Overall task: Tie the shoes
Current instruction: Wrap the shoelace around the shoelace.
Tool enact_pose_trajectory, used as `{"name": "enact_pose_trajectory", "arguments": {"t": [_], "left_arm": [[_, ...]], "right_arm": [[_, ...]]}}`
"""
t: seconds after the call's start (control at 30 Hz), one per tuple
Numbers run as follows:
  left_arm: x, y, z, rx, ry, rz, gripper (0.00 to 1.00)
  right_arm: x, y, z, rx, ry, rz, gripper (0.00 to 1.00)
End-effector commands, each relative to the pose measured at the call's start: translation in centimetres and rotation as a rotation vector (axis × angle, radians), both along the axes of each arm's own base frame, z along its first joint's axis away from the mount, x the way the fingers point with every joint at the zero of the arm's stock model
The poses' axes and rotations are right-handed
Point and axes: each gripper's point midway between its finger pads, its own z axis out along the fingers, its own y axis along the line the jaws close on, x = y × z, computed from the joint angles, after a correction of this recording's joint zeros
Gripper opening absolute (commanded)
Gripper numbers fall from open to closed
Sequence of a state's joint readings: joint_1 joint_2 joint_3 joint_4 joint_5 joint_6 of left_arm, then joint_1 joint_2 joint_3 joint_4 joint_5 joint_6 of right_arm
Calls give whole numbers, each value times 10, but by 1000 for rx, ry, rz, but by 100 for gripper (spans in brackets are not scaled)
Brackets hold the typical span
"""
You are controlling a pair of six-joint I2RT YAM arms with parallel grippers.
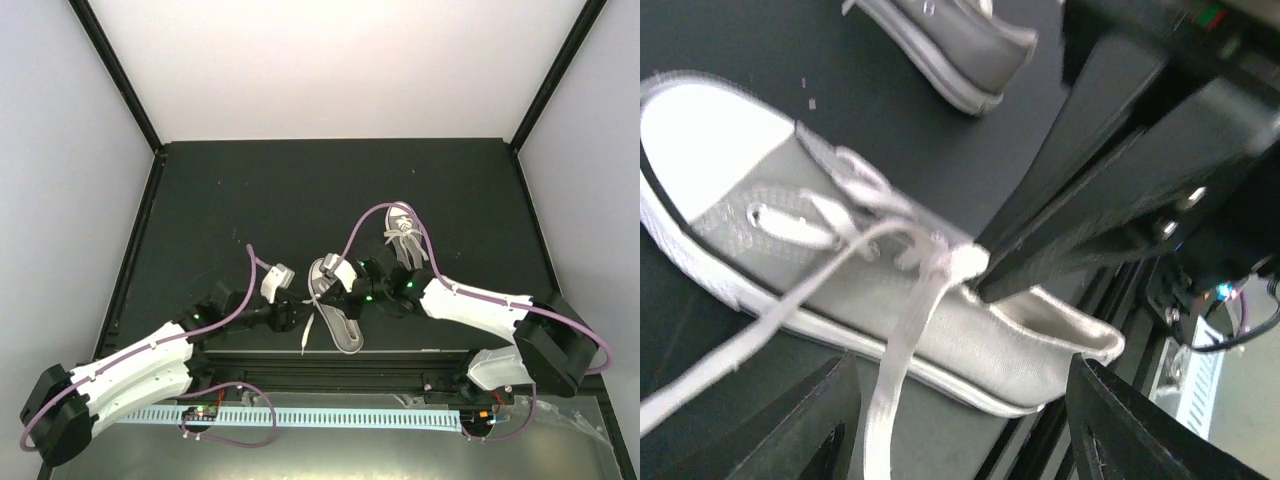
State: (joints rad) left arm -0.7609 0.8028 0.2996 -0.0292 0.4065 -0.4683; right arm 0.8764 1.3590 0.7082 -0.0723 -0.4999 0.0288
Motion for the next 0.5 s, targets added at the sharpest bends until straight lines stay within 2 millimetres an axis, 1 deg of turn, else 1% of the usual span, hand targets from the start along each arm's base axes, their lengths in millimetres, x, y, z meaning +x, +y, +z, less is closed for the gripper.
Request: {"name": "enact_pose_trajectory", "arguments": {"t": [0.0,0.03,0.13,0.27,0.4,0.47], "left_arm": [[19,3,35,-40,-77,89,59],[26,6,35,-31,-80,119,60],[44,15,27,6,-60,200,61],[61,17,0,91,-11,216,62],[68,13,-32,264,40,139,52],[70,9,-45,305,49,96,48]], "right_arm": [[2,-7,-1,-1,-18,-38,2],[1,-9,-3,-5,-13,-40,2],[-1,-11,-4,-5,-5,-46,2],[-3,-12,-5,2,3,-51,2],[-3,-11,-5,12,9,-53,2],[-3,-11,-5,17,10,-52,2]]}}
